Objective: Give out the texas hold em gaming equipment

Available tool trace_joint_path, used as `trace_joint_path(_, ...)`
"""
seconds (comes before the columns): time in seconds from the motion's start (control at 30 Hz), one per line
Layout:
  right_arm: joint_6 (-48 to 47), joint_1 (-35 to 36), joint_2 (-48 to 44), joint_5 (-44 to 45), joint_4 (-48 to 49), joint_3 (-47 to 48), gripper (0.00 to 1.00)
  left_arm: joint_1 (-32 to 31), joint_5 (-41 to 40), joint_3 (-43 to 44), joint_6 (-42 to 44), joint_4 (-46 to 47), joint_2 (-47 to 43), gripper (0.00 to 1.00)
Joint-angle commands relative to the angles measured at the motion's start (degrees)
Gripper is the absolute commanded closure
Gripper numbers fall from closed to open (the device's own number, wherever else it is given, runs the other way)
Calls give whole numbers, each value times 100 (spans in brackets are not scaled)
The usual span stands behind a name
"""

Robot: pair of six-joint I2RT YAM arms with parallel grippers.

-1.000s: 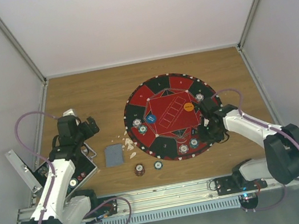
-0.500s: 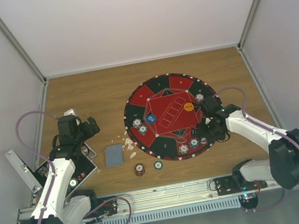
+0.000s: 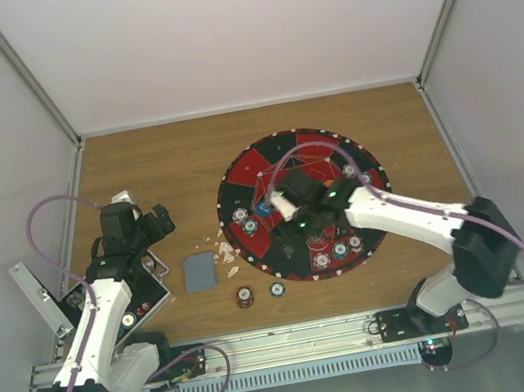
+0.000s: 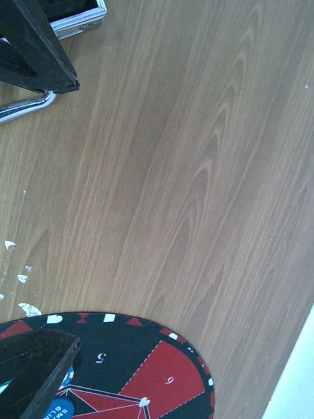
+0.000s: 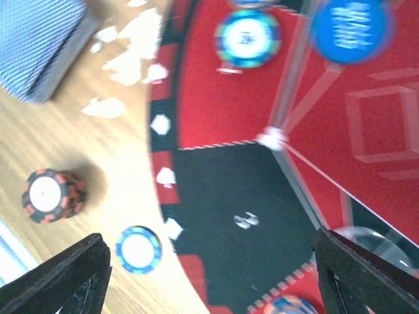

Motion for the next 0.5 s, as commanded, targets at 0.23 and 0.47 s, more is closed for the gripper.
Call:
trace_joint_path(0.23,-1351,1716,1684,-374,426,853,13,-7,84,-128,-39,72,-261,1)
trace_joint_path(0.47,-1458,2243,2083,-113,429,1098,11,-11,155,-160,-50,81,-267,1)
